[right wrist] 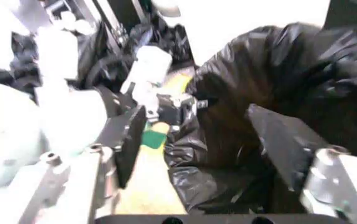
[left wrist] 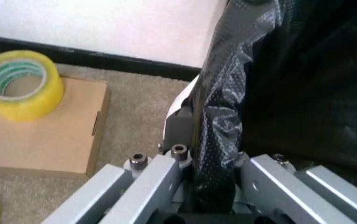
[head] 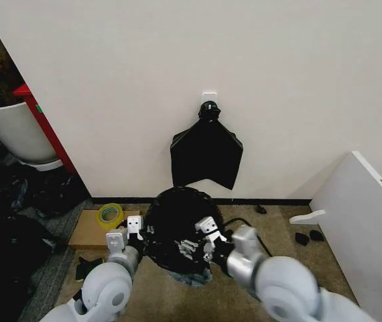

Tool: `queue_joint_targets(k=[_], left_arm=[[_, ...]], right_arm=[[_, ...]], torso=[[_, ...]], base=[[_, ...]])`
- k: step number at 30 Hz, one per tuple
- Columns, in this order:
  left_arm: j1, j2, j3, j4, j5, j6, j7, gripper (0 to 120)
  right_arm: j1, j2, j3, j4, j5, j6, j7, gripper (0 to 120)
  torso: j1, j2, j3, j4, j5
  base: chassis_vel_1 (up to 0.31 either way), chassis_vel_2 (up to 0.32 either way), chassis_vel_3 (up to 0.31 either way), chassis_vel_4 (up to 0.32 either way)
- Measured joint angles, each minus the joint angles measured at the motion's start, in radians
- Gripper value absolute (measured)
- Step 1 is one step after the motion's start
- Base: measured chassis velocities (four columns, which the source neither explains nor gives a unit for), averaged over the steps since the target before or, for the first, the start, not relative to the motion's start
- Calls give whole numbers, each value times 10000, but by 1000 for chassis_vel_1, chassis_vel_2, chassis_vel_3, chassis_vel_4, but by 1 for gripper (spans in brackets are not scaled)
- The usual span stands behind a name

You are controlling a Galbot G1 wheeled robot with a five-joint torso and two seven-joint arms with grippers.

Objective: Place the garbage bag over the trash bin.

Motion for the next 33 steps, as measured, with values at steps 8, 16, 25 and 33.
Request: queue_joint_targets(k=[8, 16, 25, 33], left_arm=[[-246, 162, -246, 155, -1292, 76, -466, 0], [-201, 294, -511, 43, -2087, 94, -692, 0], [-84, 408, -618, -270, -2074, 82, -665, 0], [-49, 401, -537, -541, -2040, 82, -642, 0]], right_arm=[[-2881, -106, 2053, 149, -1508, 64, -355, 98], [-4006, 390, 2001, -287, -1644, 80, -668, 90], [-4016, 560, 1812, -740, -1555, 163, -766, 59], [-3793, 625, 1731, -1002, -1297, 209, -720, 30]], torso=[[-1, 0, 0, -4, 2], [-1, 0, 0, -4, 1], [-1, 0, 0, -3, 1], [-1, 0, 1, -3, 1]], base=[[0, 0, 0, 0], [0, 0, 0, 0], [0, 0, 0, 0], [0, 0, 0, 0]])
